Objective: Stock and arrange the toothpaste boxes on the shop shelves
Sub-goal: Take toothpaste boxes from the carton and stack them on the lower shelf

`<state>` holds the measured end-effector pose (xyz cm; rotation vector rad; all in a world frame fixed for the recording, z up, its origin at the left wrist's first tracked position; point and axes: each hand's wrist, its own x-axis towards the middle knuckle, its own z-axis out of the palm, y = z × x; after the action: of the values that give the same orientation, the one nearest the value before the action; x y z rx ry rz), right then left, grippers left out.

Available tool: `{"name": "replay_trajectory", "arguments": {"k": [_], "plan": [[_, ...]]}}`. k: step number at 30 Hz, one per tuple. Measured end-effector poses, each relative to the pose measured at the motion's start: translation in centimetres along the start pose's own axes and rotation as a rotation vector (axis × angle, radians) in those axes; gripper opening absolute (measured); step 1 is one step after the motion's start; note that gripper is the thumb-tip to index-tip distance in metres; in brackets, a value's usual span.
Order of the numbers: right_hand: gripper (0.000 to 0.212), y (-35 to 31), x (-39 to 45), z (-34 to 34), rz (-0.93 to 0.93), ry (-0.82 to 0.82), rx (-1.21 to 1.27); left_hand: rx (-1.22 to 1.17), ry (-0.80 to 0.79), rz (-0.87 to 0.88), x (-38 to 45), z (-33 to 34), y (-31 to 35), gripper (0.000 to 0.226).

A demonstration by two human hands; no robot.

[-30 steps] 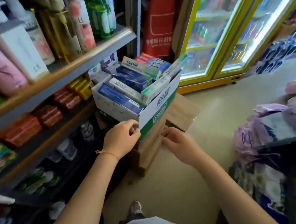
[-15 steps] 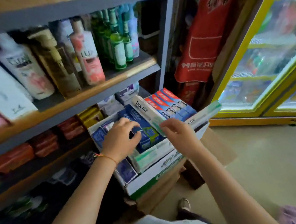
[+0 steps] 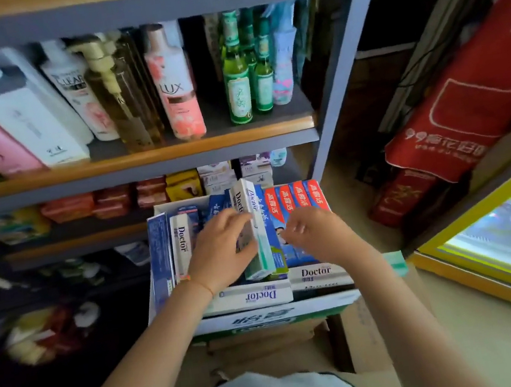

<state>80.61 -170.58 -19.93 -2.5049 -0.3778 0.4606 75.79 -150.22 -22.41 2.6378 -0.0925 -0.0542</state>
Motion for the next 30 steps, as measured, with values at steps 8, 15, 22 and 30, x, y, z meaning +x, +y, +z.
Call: {"name": "replay_trajectory", "arguments": {"k": [8, 15, 22, 30], "plan": [[0.049, 4.0, -2.4, -0.7, -0.001, -0.406, -0.448, 0.013, -0.03, -0.157, 1.8, 2.9, 2.4, 0.047], [0.034, 5.0, -2.3, -2.9, -0.06, -0.33, -0.279, -0.061, -0.043, -0.179, 1.5, 2.7, 1.7, 0.043], [0.025, 1.0, -0.7, -6.4, -0.072, 0.018, 0.276, -0.268, -0.065, -0.19, 1.9, 1.3, 0.4, 0.037], [0.041, -8.3, 3.2, 0.2, -0.033, 0.019, 0.603, -1.323, -0.045, -0.382, 0.8, -4.2, 0.6, 0.037]]}}
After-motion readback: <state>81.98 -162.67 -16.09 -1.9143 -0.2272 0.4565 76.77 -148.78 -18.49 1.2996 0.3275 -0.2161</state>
